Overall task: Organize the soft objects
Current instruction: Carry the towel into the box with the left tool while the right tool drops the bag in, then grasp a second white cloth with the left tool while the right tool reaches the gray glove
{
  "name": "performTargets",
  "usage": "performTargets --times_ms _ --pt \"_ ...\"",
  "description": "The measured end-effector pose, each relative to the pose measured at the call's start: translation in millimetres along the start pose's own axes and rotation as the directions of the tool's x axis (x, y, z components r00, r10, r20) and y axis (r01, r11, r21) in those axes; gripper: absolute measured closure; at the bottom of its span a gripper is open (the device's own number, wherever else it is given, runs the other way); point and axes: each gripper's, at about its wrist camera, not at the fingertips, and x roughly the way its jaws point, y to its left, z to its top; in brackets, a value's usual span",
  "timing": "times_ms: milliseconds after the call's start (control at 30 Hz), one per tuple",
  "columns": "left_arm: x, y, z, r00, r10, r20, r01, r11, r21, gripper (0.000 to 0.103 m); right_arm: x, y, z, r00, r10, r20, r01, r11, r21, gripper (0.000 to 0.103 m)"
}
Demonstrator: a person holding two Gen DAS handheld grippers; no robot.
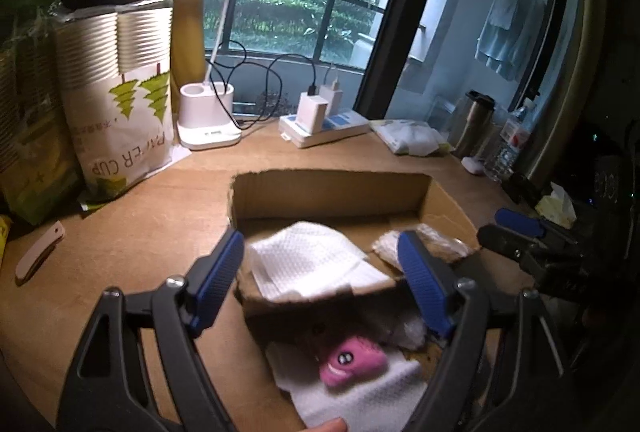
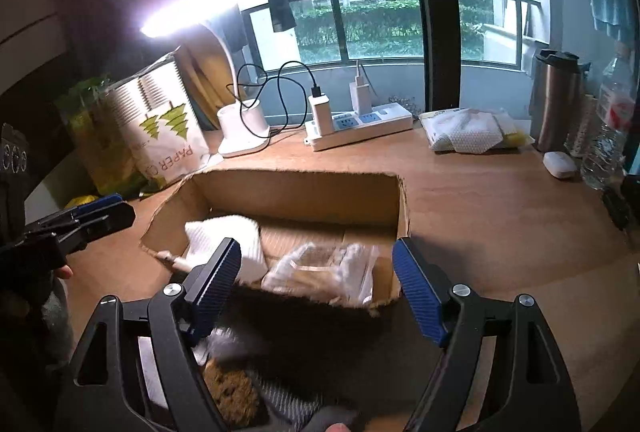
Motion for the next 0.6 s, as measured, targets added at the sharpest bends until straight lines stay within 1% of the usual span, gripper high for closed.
performTargets --times_ms 200,333,600 --pt "-14 -6 -25 0.999 -0.022 -0.023 0.022 1.0 -0.005 0.022 -18 6 -24 1.0 -0.01 -0.019 0.01 1.0 0.005 0.022" --pt "-14 -9 -42 0.998 -0.033 -0.05 0.033 0.999 -0.01 0.022 -23 6 -41 0.999 -0.021 -0.046 0.021 1.0 0.015 0.022" --pt "2 -13 -80 0.989 -0.031 -0.147 0.029 0.999 -0.015 0.022 -12 3 -72 0.991 -0.033 -0.127 0.037 0.999 0.026 0.022"
